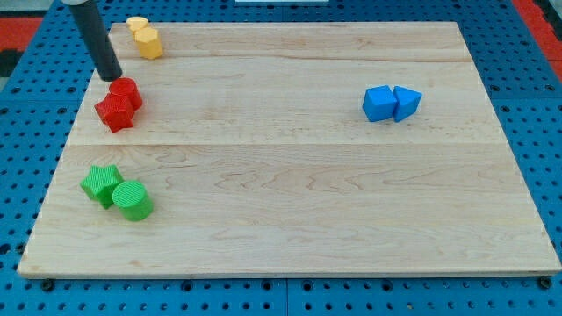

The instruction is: Push the yellow hexagon into the red circle

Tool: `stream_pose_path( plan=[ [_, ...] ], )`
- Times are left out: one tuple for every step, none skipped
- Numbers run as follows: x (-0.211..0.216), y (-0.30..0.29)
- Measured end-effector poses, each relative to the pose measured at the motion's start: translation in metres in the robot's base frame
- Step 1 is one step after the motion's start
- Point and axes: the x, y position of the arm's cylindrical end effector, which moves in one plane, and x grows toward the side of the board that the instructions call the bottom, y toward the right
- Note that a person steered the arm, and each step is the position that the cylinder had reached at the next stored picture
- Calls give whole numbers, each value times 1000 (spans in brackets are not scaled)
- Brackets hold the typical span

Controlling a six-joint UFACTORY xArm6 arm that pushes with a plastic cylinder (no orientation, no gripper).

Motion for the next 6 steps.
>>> stream_pose_path(
  plan=[
    [7,-6],
    [7,-6],
    [-18,-14],
    [-73,-30],
    [-103,-35],
    [-129,-20]
  ],
)
